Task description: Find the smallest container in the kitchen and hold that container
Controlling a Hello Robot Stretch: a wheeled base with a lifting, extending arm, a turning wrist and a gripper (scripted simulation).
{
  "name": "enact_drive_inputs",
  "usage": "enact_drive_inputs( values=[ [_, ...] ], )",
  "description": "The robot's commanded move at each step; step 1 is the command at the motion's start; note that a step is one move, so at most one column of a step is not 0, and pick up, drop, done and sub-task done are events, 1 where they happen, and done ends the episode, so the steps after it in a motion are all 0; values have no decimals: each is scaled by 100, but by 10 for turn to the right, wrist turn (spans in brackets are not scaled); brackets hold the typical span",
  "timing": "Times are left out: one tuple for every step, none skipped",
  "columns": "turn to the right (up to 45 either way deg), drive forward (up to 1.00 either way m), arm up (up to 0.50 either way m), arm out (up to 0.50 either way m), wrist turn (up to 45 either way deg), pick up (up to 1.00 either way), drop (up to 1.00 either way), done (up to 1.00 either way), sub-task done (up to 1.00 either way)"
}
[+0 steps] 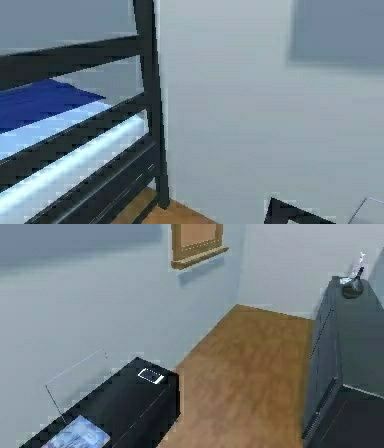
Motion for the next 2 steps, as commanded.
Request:
enact_drive_inputs(
  values=[
    [-450, 0, 0, 0, 0, 0, 0, 0, 0],
    [-450, 0, 0, 0, 0, 0, 0, 0, 0]
  ],
)
